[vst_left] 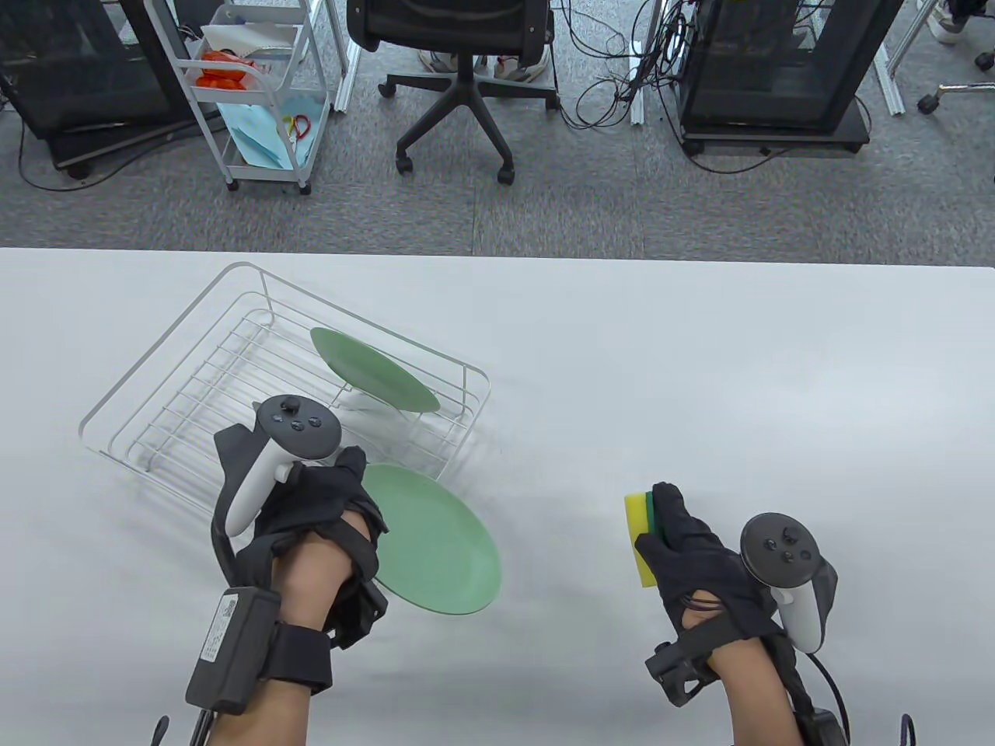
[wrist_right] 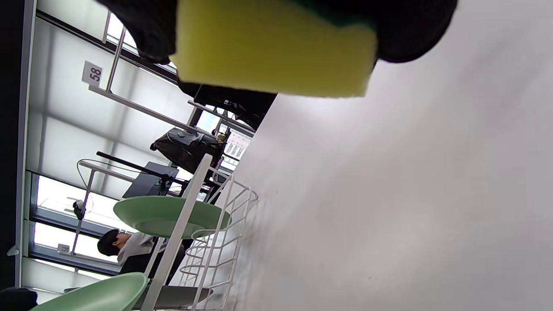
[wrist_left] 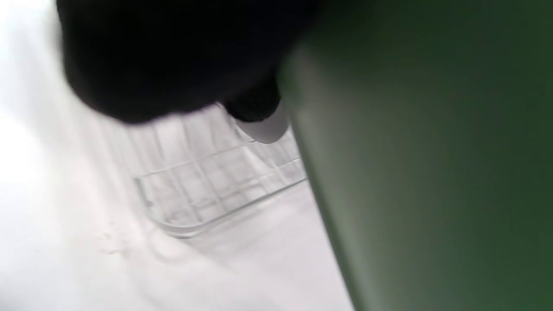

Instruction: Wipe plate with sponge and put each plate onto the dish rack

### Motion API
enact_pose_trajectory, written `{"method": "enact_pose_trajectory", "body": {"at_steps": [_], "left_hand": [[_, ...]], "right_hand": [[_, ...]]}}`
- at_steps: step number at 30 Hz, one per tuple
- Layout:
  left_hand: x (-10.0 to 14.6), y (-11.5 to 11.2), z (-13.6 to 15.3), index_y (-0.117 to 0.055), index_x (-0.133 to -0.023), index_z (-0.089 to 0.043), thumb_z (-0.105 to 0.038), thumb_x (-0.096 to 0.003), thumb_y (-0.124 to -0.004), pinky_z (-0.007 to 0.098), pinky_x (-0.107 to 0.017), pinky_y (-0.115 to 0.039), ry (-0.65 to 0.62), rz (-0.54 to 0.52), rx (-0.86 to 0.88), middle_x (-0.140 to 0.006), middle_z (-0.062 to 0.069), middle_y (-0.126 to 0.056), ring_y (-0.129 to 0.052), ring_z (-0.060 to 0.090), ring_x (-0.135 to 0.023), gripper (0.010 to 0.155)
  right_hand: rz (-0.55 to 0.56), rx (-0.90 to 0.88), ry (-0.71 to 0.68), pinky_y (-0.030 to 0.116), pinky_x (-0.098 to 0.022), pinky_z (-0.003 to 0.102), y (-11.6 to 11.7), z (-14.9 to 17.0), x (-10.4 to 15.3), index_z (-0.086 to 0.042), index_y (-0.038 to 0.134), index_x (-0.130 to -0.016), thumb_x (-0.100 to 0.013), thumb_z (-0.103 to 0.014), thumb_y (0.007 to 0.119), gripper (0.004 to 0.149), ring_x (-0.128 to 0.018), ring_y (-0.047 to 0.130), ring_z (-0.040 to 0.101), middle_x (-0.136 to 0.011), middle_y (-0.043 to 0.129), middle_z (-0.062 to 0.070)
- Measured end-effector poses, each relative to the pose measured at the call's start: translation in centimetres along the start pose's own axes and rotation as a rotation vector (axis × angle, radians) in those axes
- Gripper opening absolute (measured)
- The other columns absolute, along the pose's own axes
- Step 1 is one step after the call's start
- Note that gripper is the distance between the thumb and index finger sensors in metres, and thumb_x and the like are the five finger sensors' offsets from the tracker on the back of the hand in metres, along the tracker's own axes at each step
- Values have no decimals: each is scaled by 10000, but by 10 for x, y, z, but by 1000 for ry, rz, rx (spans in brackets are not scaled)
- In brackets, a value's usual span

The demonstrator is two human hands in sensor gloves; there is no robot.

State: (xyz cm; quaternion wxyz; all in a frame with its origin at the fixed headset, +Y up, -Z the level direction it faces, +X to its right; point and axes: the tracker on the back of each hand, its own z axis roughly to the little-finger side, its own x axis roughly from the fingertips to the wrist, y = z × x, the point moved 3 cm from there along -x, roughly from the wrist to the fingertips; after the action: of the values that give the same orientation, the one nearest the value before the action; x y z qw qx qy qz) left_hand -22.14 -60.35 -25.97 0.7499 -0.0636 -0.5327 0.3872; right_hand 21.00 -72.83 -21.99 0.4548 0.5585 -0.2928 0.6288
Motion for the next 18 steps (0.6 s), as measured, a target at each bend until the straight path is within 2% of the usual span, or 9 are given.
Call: {"method": "enact_pose_trajectory", "body": {"at_steps": [10,18], "left_hand": [[2,30,48,-422,-987,-280,-271,-395,-634,493,-429,-878,180,-61,35,-722,177,-864,-1033,111,-80,629],[-4,43,59,-391,-986,-228,-267,-390,-635,509,-437,-867,323,-121,-55,-736,191,-846,-1038,128,-102,645]], "right_hand": [[1,10,0,718,-549,487,1,-1,-1,-307,435,-996,-422,-473,744,674,-752,816,362,-961,586,187],[-12,34,9,717,-548,488,5,-2,-1,-303,439,-996,-421,-471,745,673,-751,817,363,-960,587,188]]}}
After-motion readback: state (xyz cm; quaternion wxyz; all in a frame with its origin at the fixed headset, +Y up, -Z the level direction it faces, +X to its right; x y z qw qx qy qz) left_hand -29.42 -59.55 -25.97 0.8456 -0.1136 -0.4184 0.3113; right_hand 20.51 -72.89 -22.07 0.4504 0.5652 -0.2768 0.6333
